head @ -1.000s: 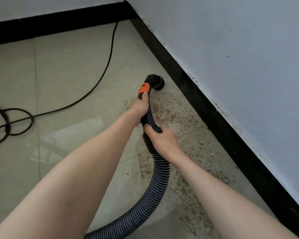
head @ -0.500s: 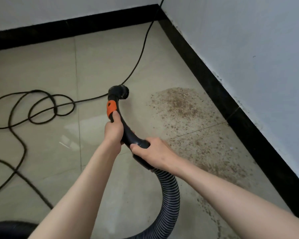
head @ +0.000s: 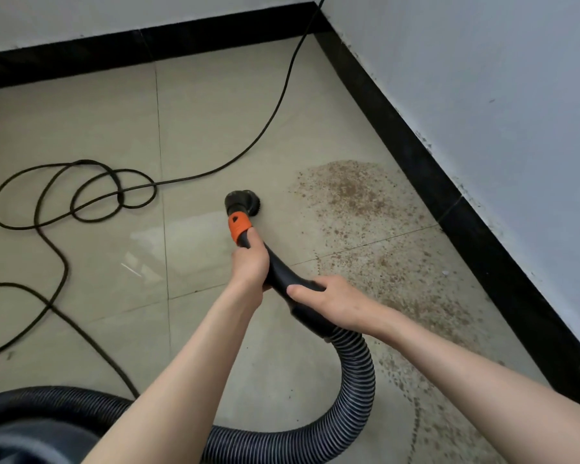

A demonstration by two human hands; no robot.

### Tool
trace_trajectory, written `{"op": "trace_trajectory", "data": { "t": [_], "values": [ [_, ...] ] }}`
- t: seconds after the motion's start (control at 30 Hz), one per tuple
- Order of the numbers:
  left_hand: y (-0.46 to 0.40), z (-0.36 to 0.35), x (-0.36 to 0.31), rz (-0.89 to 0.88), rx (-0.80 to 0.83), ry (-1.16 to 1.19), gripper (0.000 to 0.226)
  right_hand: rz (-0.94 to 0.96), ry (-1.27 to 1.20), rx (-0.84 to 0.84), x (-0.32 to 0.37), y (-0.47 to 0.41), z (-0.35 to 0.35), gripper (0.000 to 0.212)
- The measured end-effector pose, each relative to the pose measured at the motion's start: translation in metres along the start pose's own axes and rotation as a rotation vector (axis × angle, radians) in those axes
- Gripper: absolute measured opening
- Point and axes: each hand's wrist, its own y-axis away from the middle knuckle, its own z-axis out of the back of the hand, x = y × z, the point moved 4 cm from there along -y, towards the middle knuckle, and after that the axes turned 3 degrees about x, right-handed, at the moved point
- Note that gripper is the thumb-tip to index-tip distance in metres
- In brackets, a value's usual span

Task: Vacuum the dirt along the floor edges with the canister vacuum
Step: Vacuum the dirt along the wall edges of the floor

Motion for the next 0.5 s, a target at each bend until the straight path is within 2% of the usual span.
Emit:
{"op": "trace_trajectory", "data": {
  "t": [0.1,0.2,0.33,0.5],
  "values": [
    [0.000,-0.016,-0.010,-0.010,0.029,-0.045,0.060,-0.002,-0.028,-0.084,-0.003,-0.001,0.010,0.035],
    [-0.001,-0.021,-0.014,-0.018,0.024,-0.075,0.060,-0.005,-0.010,-0.090,-0.002,-0.004,0.012,0.035],
    [-0.008,-0.004,-0.012,-0.023,-0.044,-0.027,0.060,0.014,-0.015,0.000,0.007,-0.008,0.004,0.034],
    [-0.021,0.045,-0.002,0.013,-0.215,0.059,0.061,0.035,0.074,0.116,0.029,-0.026,-0.023,0.033]
  ]
}}
